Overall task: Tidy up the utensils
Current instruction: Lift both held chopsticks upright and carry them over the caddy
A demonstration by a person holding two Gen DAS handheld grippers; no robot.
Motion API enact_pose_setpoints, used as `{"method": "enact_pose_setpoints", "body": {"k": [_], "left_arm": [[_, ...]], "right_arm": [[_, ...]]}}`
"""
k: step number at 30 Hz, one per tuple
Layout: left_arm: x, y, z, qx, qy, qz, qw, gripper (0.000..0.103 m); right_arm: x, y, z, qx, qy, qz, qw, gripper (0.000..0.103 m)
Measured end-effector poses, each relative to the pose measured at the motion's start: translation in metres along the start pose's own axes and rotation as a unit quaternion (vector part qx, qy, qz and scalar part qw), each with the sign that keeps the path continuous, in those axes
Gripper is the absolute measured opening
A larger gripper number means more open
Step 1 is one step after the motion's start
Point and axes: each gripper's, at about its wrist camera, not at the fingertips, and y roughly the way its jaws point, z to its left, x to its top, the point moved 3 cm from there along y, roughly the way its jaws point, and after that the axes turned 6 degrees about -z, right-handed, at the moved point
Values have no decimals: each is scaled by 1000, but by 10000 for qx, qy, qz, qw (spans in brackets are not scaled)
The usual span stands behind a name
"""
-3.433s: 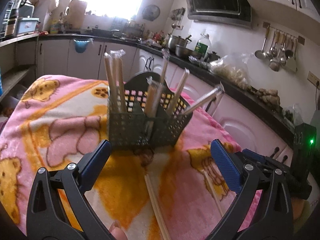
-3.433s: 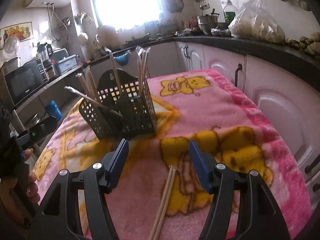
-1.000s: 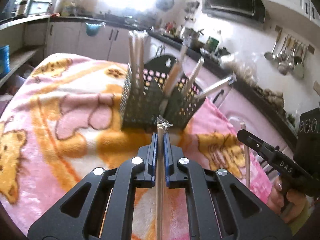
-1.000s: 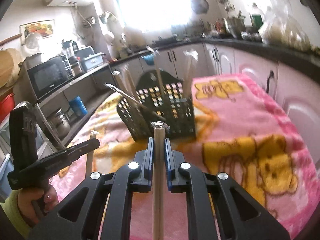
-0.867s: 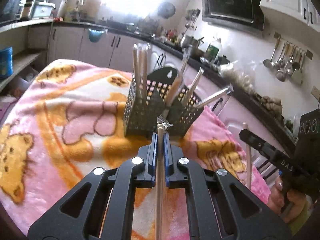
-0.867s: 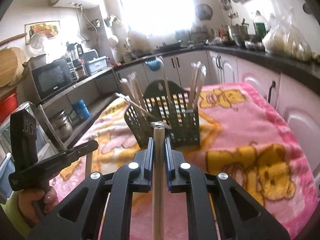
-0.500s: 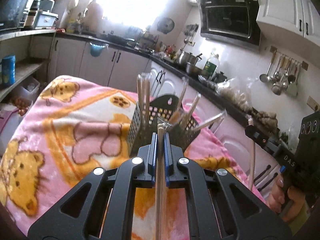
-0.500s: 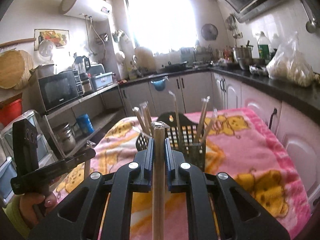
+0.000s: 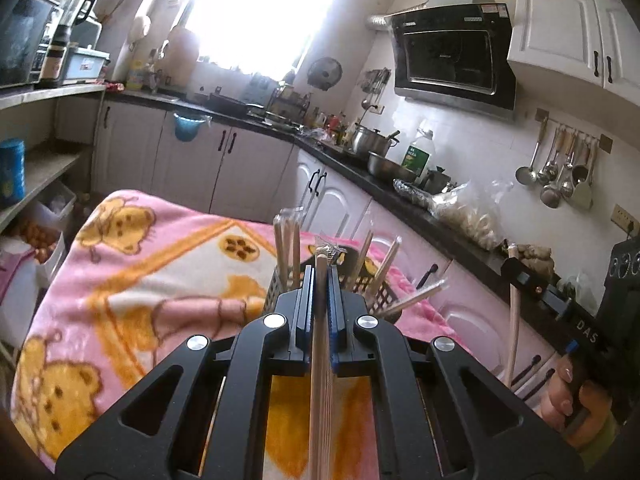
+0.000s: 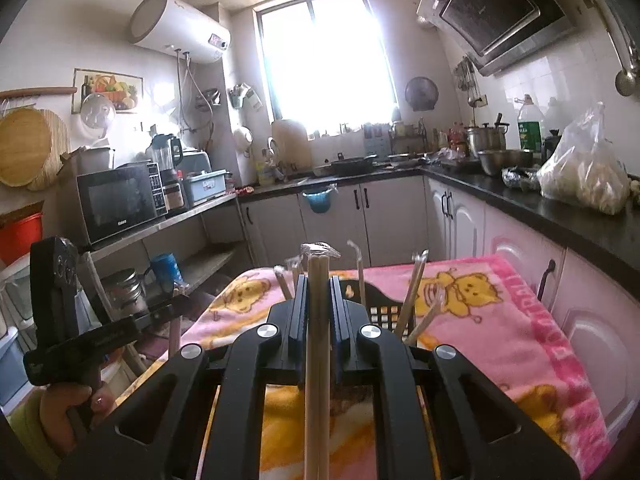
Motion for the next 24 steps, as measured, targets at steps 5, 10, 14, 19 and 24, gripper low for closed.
{"method": "enact_pose_setpoints", "body": {"k": [5,10,14,19,24], "left_arm": [[22,11,-6,-106,46,-135,9998,1],[40,23,-16,-181,127,-292,9993,1],[54,36,-21,-191,170,-416,9988,1],[69,48,-26,-230,219,-682,9972,1],[82,57,-29,-205,250,-1019,9943,1]], "right_arm": [[15,7,-3,-93,-119,-84,9999,10],[28,17,-11,-181,-80,-197,9996,10],[35,25,-17,-216,-30,-324,9992,10],[41,35,-20,-170,-52,-573,9982,10],[45,47,-25,-99,-42,-814,9966,10]]}}
